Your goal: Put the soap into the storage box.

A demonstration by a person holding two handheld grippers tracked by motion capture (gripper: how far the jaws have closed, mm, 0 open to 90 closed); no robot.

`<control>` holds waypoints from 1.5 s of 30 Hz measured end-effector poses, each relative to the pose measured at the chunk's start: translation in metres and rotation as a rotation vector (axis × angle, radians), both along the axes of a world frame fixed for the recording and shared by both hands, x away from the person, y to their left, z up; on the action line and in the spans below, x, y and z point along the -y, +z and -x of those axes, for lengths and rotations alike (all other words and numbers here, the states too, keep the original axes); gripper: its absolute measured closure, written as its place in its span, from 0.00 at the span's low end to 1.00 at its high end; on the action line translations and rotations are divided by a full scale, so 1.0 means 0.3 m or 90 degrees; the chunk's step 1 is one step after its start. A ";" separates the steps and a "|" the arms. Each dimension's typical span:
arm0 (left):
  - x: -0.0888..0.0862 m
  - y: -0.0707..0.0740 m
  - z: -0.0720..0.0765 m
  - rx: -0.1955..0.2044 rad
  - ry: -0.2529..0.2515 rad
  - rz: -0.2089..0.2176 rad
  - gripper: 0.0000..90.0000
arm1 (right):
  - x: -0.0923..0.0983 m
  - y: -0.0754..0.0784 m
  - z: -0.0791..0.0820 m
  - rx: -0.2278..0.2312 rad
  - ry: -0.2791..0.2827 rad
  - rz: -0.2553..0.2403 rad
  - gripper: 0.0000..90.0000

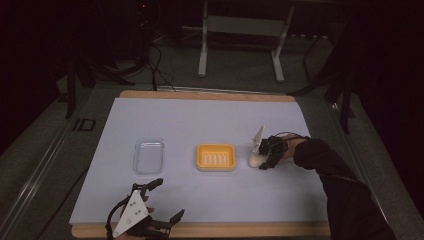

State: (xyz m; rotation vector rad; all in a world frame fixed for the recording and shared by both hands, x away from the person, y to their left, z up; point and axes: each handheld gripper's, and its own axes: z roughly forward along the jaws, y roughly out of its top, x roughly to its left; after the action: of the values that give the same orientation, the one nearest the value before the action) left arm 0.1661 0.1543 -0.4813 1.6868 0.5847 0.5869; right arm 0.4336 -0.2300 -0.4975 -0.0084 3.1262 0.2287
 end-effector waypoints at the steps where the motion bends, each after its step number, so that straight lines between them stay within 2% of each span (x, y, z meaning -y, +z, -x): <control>1: 0.000 0.000 0.000 0.000 0.000 0.000 0.00 | -0.002 0.001 0.001 -0.001 -0.003 0.004 0.54; 6: -0.002 0.000 -0.001 0.000 0.002 0.002 0.00 | -0.003 0.010 0.000 -0.018 0.000 0.010 0.55; 11: 0.000 0.000 -0.001 0.000 0.001 0.001 0.00 | 0.000 0.036 0.004 -0.017 -0.005 0.011 0.55; 12: 0.000 0.000 -0.001 0.001 0.001 0.001 0.00 | 0.006 0.059 0.007 -0.018 -0.010 0.008 0.55; 18: -0.001 0.000 -0.001 0.001 0.002 0.001 0.00 | 0.012 0.095 0.007 -0.020 -0.017 -0.010 0.55; 21: 0.000 0.000 -0.002 0.000 0.002 -0.006 0.00 | 0.008 0.120 0.008 -0.009 -0.016 -0.018 0.55; 26: 0.001 0.000 -0.001 0.002 0.002 -0.001 0.00 | -0.003 0.180 0.015 -0.004 -0.018 -0.028 0.55; 28: 0.000 0.000 -0.001 0.002 0.003 -0.002 0.00 | -0.003 0.180 0.015 -0.004 -0.018 -0.028 0.55; 32: 0.001 0.000 0.000 0.002 0.002 -0.001 0.00 | -0.014 0.222 0.019 0.009 -0.020 -0.030 0.55; 37: 0.000 0.001 0.000 0.003 0.002 -0.001 0.00 | -0.034 0.262 0.024 0.005 -0.025 -0.035 0.55; 45: 0.000 0.001 -0.001 0.003 0.002 0.000 0.00 | -0.077 0.311 0.035 0.017 -0.014 -0.038 0.55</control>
State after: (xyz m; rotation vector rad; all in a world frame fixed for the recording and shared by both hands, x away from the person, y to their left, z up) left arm 0.1663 0.1543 -0.4812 1.6849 0.5847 0.5927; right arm 0.4232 -0.2069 -0.4042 0.0237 3.0903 0.3184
